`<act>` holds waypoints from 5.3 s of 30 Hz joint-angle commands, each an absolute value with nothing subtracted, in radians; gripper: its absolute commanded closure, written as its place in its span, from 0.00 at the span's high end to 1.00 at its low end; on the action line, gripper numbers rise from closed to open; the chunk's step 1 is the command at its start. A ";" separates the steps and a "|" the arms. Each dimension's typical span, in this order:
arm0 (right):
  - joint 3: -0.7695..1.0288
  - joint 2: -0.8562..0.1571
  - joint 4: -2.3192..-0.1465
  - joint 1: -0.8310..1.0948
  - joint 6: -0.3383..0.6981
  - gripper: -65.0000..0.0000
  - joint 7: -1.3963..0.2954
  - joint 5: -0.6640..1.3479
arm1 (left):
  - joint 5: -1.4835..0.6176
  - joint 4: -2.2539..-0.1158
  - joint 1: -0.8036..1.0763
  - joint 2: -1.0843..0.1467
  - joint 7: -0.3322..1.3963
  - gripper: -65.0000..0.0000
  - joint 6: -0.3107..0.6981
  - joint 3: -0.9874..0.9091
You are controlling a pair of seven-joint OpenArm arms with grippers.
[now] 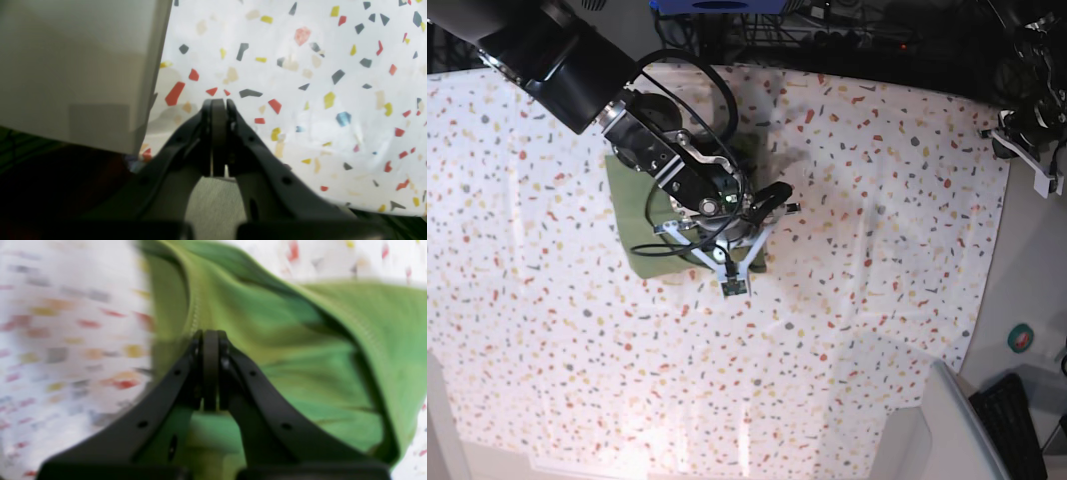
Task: Layout the t-shirt on the table in an organized manner, then fold the t-shirt properly
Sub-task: 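Grasp the bundle edge with the left gripper and pull it flat, then smooth the bundle with the left gripper and release it, then square the folded shirt's sides with both grippers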
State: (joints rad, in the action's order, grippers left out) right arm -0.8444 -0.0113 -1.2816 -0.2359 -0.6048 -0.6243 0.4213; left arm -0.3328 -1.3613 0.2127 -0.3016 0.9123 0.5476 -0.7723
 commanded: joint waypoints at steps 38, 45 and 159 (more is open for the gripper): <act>-0.430 -0.352 -1.765 0.068 -0.601 0.00 -0.711 0.420 | -0.673 -1.366 0.062 -0.008 0.897 1.00 0.564 -0.143; -0.397 -0.352 -1.765 0.081 -0.601 0.00 -0.711 0.420 | -0.665 -1.230 0.030 -0.008 0.748 1.00 0.493 -0.013; -0.369 -0.277 -1.623 0.318 -0.320 0.00 -0.555 0.421 | -0.364 -1.515 0.130 -0.177 0.765 0.00 0.282 0.403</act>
State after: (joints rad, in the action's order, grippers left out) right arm -0.3698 -0.2726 -1.6081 0.3222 -0.3176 -0.5598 0.4175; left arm -0.3550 -1.4979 0.1467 -0.1783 0.7784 0.2794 0.4030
